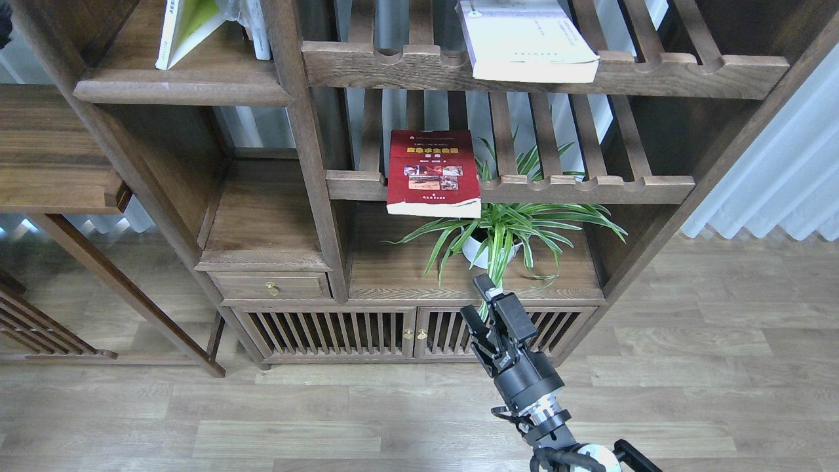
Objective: Organize books on shelf
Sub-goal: 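Withdraw the left gripper down from the upper shelf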
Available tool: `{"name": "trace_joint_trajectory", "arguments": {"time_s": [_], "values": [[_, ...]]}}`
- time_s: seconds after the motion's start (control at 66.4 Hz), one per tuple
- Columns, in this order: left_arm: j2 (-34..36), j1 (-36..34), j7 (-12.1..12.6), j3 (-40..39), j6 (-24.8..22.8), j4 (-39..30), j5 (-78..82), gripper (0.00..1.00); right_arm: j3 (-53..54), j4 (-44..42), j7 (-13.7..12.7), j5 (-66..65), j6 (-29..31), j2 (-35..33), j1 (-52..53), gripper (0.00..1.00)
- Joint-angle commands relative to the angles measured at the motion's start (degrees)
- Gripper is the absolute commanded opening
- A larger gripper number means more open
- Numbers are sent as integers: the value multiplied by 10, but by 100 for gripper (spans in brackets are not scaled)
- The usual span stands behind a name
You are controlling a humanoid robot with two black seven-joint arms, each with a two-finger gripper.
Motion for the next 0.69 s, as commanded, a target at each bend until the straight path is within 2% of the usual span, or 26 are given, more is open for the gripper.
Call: {"name": "trace_joint_trajectory", "arguments": {"time_s": [0.0,0.151,0.422,0.437,0.678], "values": [[17,53,13,-33,-2,-63,-12,89,0,0,0,1,0,0,4,99],[40,134,37,-75,-5,-146,-13,92,-3,3,0,5,0,0,4,99],[40,257,41,-149,-12,-246,-16,96,-11,31,0,12,0,0,6,99],[39,296,41,-158,-12,-271,-22,98,-11,39,0,11,0,0,13,99],[38,454,48,-167,-12,-278,-25,95,-4,57,0,12,0,0,36,99]]}}
